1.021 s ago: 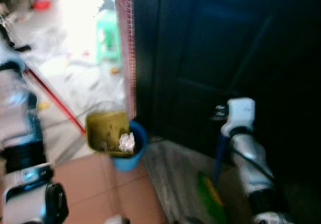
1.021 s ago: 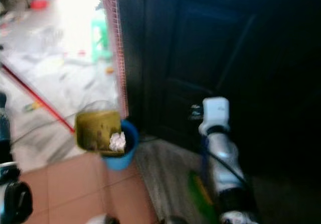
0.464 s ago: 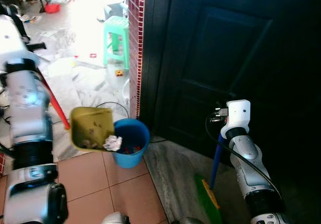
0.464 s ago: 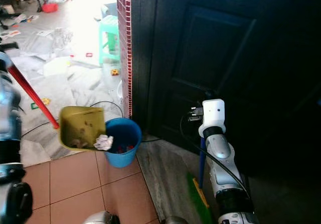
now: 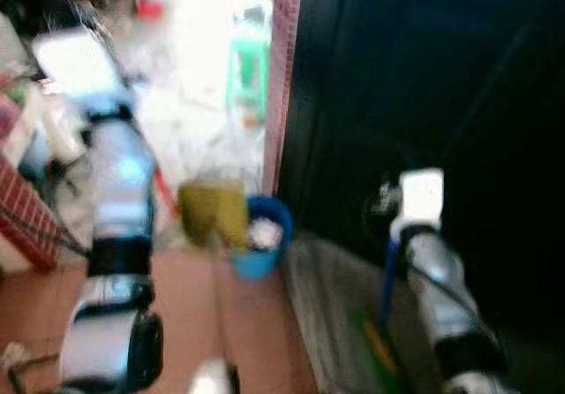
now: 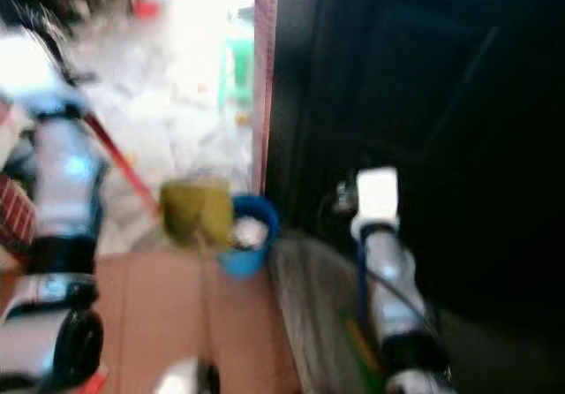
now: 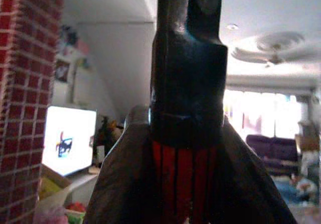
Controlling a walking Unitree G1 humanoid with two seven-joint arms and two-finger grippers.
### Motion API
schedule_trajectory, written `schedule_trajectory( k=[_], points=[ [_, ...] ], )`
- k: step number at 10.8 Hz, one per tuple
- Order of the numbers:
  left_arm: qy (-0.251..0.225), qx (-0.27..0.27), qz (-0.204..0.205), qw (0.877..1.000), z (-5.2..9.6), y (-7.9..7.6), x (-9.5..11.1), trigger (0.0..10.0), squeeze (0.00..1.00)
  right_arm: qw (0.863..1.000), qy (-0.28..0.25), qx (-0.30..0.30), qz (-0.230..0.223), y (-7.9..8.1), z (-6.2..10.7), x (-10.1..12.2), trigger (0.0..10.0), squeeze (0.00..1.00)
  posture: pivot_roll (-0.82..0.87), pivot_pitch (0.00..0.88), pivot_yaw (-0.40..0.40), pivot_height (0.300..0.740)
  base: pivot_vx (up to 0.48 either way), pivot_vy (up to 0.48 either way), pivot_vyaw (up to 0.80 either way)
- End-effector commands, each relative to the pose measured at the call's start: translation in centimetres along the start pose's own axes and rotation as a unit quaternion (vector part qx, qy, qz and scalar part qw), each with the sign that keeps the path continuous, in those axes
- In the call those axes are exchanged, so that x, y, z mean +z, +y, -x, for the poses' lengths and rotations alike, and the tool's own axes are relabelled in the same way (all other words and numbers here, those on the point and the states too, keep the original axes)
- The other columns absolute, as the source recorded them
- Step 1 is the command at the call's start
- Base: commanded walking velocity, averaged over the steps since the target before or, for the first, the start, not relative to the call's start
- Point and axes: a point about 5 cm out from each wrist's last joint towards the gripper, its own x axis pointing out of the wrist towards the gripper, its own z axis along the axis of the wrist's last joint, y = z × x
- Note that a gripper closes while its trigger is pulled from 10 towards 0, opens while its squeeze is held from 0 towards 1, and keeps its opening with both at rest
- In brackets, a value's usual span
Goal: Sweep floor
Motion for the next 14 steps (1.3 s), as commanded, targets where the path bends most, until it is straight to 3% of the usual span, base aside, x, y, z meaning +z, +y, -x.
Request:
schedule_trajectory(
  k=[1,4,6,7,9,12,13,14],
  points=[
    [-0.056,-0.016,0.022,0.998,-0.7,-1.8,2.4,10.0,0.00,1.000,-0.018,-0.015,0.006,-1.0,-0.1,0.9,10.0,0.00,-0.12,0.014,-0.039,0.740,0.000,0.000,0.00],
    [-0.096,-0.130,0.025,0.987,2.6,-7.3,3.1,10.0,0.00,1.000,-0.016,-0.022,0.005,-1.1,0.3,0.7,10.0,0.00,-0.11,0.015,-0.028,0.740,0.000,0.000,0.00],
    [-0.093,-0.134,0.036,0.986,2.8,-7.6,3.4,10.0,0.00,1.000,-0.015,-0.022,0.003,-1.0,0.3,0.7,10.0,0.00,-0.11,0.015,-0.028,0.740,0.000,0.000,0.00],
    [-0.104,-0.130,0.027,0.986,2.5,-7.2,3.8,10.0,0.00,1.000,-0.014,-0.022,0.004,-1.1,0.3,0.6,10.0,0.00,-0.11,0.016,-0.029,0.740,0.000,0.000,0.00],
    [-0.073,-0.086,0.040,0.993,1.0,-4.8,3.7,10.0,0.00,1.000,-0.011,-0.020,0.003,-0.9,0.3,0.5,10.0,0.00,-0.10,0.015,-0.031,0.740,0.000,0.000,0.00],
    [-0.080,-0.021,0.007,0.997,-1.0,0.1,5.0,10.0,0.00,1.000,-0.006,-0.015,0.003,-0.9,0.1,0.3,10.0,0.00,-0.07,0.014,-0.044,0.740,0.000,0.000,0.00],
    [-0.078,-0.006,-0.014,0.997,-1.1,1.8,5.4,10.0,0.00,1.000,-0.005,-0.013,0.003,-0.9,-0.1,0.3,10.0,0.00,-0.06,0.012,-0.049,0.740,0.000,0.000,0.00],
    [-0.068,-0.006,-0.016,0.998,-0.9,2.3,5.3,10.0,0.00,1.000,-0.004,-0.011,0.002,-0.8,-0.1,0.2,10.0,0.00,-0.06,0.012,-0.049,0.740,0.000,0.000,0.00]
  ],
)
